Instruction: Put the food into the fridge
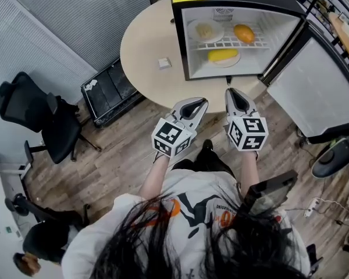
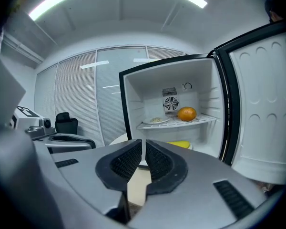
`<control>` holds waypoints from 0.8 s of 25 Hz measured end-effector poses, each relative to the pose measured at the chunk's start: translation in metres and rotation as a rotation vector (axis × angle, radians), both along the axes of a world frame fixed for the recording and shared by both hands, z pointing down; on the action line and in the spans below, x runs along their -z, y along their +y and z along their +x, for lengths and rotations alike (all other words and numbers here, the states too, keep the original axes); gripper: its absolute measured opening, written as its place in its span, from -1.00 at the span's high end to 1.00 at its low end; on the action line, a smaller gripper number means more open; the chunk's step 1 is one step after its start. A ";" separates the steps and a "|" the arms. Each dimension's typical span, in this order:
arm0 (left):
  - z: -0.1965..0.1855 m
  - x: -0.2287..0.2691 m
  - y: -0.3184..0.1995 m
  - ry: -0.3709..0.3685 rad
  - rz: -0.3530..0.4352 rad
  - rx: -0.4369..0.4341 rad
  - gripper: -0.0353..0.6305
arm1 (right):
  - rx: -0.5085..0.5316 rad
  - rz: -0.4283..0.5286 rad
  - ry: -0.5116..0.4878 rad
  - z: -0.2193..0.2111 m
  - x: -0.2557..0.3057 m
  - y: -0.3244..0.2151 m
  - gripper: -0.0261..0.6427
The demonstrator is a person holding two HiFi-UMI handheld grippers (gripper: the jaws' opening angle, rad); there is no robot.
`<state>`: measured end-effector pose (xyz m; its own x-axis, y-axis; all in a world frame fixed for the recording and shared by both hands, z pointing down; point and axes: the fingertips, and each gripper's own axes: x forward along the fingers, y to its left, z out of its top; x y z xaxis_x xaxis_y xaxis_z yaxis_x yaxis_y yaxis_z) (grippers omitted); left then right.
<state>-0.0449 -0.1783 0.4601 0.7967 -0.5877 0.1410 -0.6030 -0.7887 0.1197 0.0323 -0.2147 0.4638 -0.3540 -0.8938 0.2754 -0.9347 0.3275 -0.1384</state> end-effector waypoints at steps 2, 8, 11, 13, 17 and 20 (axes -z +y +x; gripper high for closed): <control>-0.002 -0.002 0.012 0.005 -0.005 -0.003 0.86 | -0.015 -0.005 0.004 0.000 -0.001 0.014 0.82; -0.003 -0.012 0.041 0.016 -0.031 -0.005 0.86 | -0.037 -0.033 0.016 0.002 -0.009 0.053 0.83; 0.003 -0.014 0.051 0.024 -0.040 -0.020 0.86 | -0.062 -0.050 0.030 0.008 -0.012 0.070 0.83; 0.009 -0.013 0.058 0.037 -0.045 -0.030 0.86 | -0.083 -0.057 0.050 0.015 -0.013 0.081 0.83; 0.024 -0.012 0.071 0.055 -0.048 -0.049 0.86 | -0.098 -0.063 0.072 0.028 -0.014 0.099 0.84; 0.034 -0.011 0.080 0.058 -0.052 -0.058 0.86 | -0.107 -0.066 0.060 0.036 -0.013 0.113 0.84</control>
<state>-0.0111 -0.0980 0.4706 0.8368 -0.5335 0.1232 -0.5475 -0.8138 0.1949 0.0682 -0.1014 0.4766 -0.2392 -0.9046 0.3528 -0.9709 0.2178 -0.0997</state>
